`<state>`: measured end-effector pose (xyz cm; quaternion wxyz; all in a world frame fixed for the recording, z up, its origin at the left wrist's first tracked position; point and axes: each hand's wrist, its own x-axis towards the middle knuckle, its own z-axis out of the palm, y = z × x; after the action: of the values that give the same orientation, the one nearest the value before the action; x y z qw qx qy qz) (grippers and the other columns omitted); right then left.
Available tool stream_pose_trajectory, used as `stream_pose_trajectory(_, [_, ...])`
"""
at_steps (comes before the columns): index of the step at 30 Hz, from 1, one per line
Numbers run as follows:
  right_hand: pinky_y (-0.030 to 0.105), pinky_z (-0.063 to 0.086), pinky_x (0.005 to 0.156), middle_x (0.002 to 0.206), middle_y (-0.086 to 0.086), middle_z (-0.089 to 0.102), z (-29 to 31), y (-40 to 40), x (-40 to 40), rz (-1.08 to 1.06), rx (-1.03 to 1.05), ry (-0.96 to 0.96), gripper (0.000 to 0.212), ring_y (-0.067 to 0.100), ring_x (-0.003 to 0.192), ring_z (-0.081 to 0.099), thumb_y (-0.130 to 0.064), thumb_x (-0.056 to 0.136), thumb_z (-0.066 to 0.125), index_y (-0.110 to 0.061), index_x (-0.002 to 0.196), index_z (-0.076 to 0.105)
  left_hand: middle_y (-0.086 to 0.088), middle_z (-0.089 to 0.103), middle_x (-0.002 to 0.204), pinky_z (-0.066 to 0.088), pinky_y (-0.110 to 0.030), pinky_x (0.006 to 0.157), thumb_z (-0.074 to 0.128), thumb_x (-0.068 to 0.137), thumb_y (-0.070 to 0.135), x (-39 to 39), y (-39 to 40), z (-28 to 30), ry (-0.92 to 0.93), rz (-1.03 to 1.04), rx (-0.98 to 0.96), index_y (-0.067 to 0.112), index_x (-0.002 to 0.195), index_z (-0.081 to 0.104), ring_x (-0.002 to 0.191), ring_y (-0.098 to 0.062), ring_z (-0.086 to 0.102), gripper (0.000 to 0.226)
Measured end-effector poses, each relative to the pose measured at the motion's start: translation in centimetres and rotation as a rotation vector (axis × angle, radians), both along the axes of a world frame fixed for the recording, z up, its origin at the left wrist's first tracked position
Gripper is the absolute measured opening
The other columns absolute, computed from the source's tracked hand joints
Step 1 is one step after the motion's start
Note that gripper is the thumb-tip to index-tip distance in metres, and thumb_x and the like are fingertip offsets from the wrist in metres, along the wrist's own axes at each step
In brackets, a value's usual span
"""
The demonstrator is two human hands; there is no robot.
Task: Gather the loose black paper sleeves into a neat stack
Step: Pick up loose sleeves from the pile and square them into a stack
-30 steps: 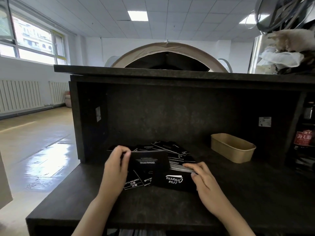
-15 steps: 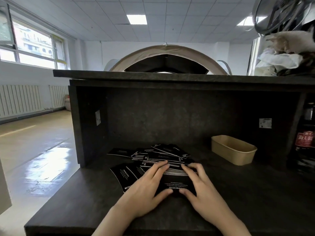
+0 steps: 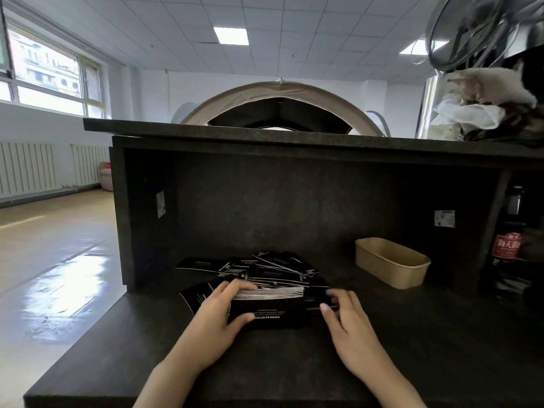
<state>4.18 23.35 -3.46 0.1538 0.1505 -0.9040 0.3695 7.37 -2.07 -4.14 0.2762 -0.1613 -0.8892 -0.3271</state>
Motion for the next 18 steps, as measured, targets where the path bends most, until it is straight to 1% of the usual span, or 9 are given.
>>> stream_pose_trajectory(2, [0.027, 0.043, 0.102, 0.130, -0.007, 0.040, 0.0, 0.3, -1.0, -0.045, 0.044, -0.024, 0.037, 0.012, 0.122, 0.050, -0.028, 0.097, 0.051, -0.024, 0.133, 0.041, 0.022, 0.053, 0.120, 0.039, -0.012, 0.096, 0.070, 0.086, 0.026, 0.0, 0.1, 0.0, -0.035, -0.005, 0.006, 0.046, 0.120, 0.046, 0.112, 0.007, 0.051, 0.046])
stream_pose_trajectory(4, [0.030, 0.041, 0.106, 0.133, -0.004, 0.041, 0.6, 0.4, -2.3, -0.061, 0.165, -0.061, 0.046, 0.016, 0.126, 0.047, -0.023, 0.094, 0.056, -0.021, 0.136, 0.038, 0.023, 0.052, 0.120, 0.041, -0.015, 0.098, 0.069, 0.087, 0.028, 0.0, 0.3, 0.0, -0.055, -0.013, 0.008, 0.046, 0.122, 0.045, 0.113, 0.006, 0.051, 0.046])
stream_pose_trajectory(7, [0.035, 0.035, 0.111, 0.143, -0.001, 0.038, 2.0, -0.2, -4.1, -0.009, 0.320, -0.098, 0.058, 0.019, 0.133, 0.041, -0.028, 0.093, 0.057, -0.021, 0.144, 0.029, 0.023, 0.053, 0.121, 0.041, -0.015, 0.099, 0.069, 0.087, 0.029, -0.1, 0.3, 0.0, -0.067, -0.029, 0.012, 0.045, 0.122, 0.045, 0.114, 0.006, 0.051, 0.045])
stream_pose_trajectory(9, [0.034, 0.030, 0.114, 0.151, 0.001, 0.035, 2.2, -0.8, -5.2, 0.049, 0.387, -0.114, 0.062, 0.021, 0.139, 0.036, -0.035, 0.096, 0.051, -0.021, 0.149, 0.023, 0.022, 0.054, 0.121, 0.041, -0.014, 0.099, 0.069, 0.087, 0.028, -0.1, 0.4, 0.1, -0.064, -0.032, 0.025, 0.043, 0.122, 0.047, 0.115, 0.007, 0.051, 0.044])
stream_pose_trajectory(12, [0.032, 0.023, 0.117, 0.159, 0.004, 0.025, 1.2, -1.0, -6.0, 0.069, 0.438, -0.183, 0.062, 0.020, 0.145, 0.027, -0.044, 0.100, 0.039, -0.019, 0.153, 0.019, 0.022, 0.055, 0.121, 0.040, -0.013, 0.099, 0.070, 0.086, 0.026, 0.0, 0.3, 0.1, -0.062, -0.040, 0.037, 0.042, 0.121, 0.048, 0.115, 0.005, 0.051, 0.044])
stream_pose_trajectory(14, [0.032, 0.021, 0.119, 0.160, 0.004, 0.019, 0.7, -0.7, -6.0, 0.065, 0.425, -0.189, 0.065, 0.019, 0.147, 0.022, -0.045, 0.099, 0.041, -0.017, 0.153, 0.017, 0.021, 0.055, 0.120, 0.040, -0.012, 0.098, 0.070, 0.086, 0.025, 0.0, 0.3, 0.1, -0.067, -0.046, 0.046, 0.043, 0.120, 0.048, 0.115, 0.005, 0.052, 0.044])
stream_pose_trajectory(15, [0.031, 0.021, 0.119, 0.160, 0.004, 0.020, 0.6, -0.4, -5.9, 0.064, 0.402, -0.186, 0.066, 0.019, 0.146, 0.023, -0.044, 0.098, 0.044, -0.016, 0.152, 0.019, 0.021, 0.056, 0.120, 0.040, -0.012, 0.097, 0.070, 0.085, 0.025, 0.0, 0.2, 0.1, -0.068, -0.048, 0.049, 0.043, 0.120, 0.049, 0.115, 0.004, 0.052, 0.045])
stream_pose_trajectory(16, [0.031, 0.022, 0.118, 0.158, 0.003, 0.025, 0.6, -0.1, -5.8, 0.061, 0.380, -0.175, 0.066, 0.018, 0.145, 0.026, -0.044, 0.097, 0.047, -0.014, 0.151, 0.024, 0.020, 0.056, 0.120, 0.040, -0.011, 0.097, 0.071, 0.085, 0.024, -0.1, 0.2, 0.1, -0.067, -0.050, 0.052, 0.043, 0.120, 0.049, 0.114, 0.004, 0.053, 0.045])
stream_pose_trajectory(18, [0.034, 0.029, 0.114, 0.145, -0.002, 0.039, 0.6, 0.5, -5.6, 0.045, 0.358, -0.151, 0.062, 0.017, 0.138, 0.035, -0.044, 0.094, 0.054, -0.016, 0.145, 0.036, 0.020, 0.057, 0.119, 0.040, -0.011, 0.097, 0.071, 0.085, 0.022, 0.0, 0.3, 0.2, -0.064, -0.057, 0.056, 0.042, 0.119, 0.051, 0.115, 0.004, 0.053, 0.045])
